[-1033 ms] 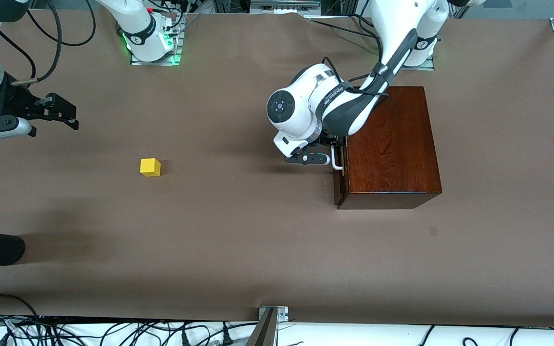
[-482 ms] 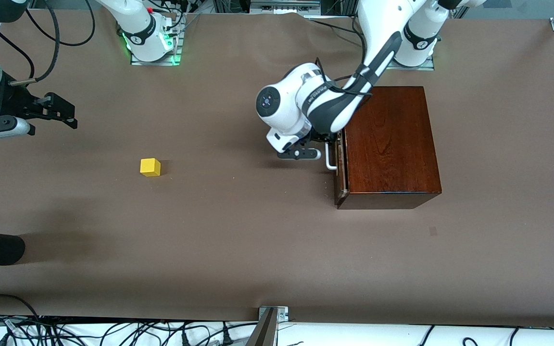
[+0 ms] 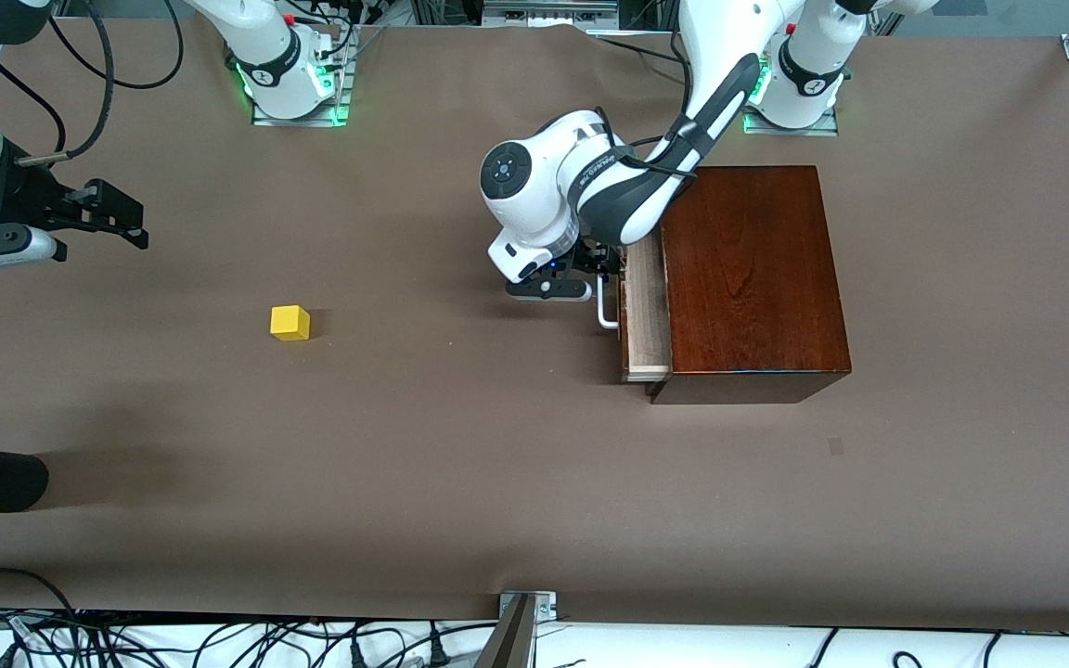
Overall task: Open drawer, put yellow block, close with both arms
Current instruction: 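Pull the drawer open with the left gripper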
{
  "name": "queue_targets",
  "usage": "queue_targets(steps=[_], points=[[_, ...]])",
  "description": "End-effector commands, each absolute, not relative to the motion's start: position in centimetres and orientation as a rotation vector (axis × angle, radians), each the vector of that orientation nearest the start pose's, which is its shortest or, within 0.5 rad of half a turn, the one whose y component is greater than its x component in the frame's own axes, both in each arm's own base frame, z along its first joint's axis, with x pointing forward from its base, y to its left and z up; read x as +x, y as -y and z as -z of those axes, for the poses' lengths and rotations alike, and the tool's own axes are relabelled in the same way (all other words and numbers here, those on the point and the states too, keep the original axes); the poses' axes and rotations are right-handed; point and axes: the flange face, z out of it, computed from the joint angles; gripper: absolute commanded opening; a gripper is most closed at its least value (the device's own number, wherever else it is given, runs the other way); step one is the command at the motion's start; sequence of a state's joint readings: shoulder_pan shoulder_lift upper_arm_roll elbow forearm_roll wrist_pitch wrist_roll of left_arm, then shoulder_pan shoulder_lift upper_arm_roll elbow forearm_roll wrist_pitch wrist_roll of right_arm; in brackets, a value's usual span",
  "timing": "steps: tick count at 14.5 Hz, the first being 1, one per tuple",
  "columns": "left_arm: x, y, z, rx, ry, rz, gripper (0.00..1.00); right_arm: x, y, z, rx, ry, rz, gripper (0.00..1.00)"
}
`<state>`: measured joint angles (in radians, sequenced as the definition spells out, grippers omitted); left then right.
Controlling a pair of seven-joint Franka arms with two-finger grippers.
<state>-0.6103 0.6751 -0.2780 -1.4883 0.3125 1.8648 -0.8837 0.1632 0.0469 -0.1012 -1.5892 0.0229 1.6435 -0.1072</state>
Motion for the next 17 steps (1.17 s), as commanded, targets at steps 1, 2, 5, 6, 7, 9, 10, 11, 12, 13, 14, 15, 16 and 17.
queue_targets(steps=[1, 2, 5, 6, 7, 9, 10, 11, 12, 13, 14, 15, 16, 17], points=[[45.0, 54.7, -25.2, -3.048, -0.189, -0.08, 1.0, 57.1, -3.9, -59.9, -3.109, 0.263, 0.006, 1.0], [45.1, 54.9, -25.2, -3.063, -0.189, -0.067, 1.0, 57.1, -3.9, -59.9, -3.109, 0.263, 0.006, 1.0], [45.9, 55.4, -26.6, -3.088, -0.193, -0.031, 1.0, 57.1, -3.9, -59.9, -3.109, 0.263, 0.008, 1.0], [46.2, 55.4, -26.9, -3.092, -0.189, -0.024, 1.0, 57.1, -3.9, -59.9, -3.109, 0.263, 0.006, 1.0], [46.1, 55.5, -26.7, -3.093, -0.185, -0.026, 1.0, 57.1, -3.9, -60.0, -3.109, 0.263, 0.011, 1.0], [46.1, 55.6, -26.2, -3.093, -0.183, -0.035, 1.0, 57.1, -3.7, -60.0, -3.109, 0.263, 0.011, 1.0], [45.9, 55.9, -26.2, -3.094, -0.194, -0.032, 1.0, 57.1, -3.7, -60.0, -3.11, 0.266, 0.011, 1.0], [46.0, 56.4, -26.4, -3.102, -0.2, -0.022, 1.0, 57.1, -3.7, -59.9, -3.112, 0.266, 0.008, 1.0], [46.3, 56.6, -26.9, -3.107, -0.215, -0.007, 1.0, 57.1, -3.7, -60.0, -3.115, 0.266, 0.015, 1.0], [46.3, 56.6, -27.0, -3.106, -0.212, -0.008, 1.0, 57.2, -3.6, -59.9, -3.118, 0.267, 0.015, 1.0], [46.5, 56.6, -27.2, -3.11, -0.209, -0.006, 1.0, 57.2, -3.6, -59.9, -3.119, 0.267, 0.015, 1.0], [46.5, 56.6, -27.4, -3.113, -0.202, -0.002, 1.0, 57.2, -3.6, -59.8, -3.12, 0.265, 0.013, 1.0], [46.5, 56.6, -27.6, -3.113, -0.196, 0.002, 1.0, 57.2, -3.6, -59.8, -3.118, 0.265, 0.013, 1.0], [46.7, 56.5, -27.5, -3.109, -0.191, -0.001, 1.0, 57.2, -3.6, -59.8, -3.12, 0.265, 0.015, 1.0]])
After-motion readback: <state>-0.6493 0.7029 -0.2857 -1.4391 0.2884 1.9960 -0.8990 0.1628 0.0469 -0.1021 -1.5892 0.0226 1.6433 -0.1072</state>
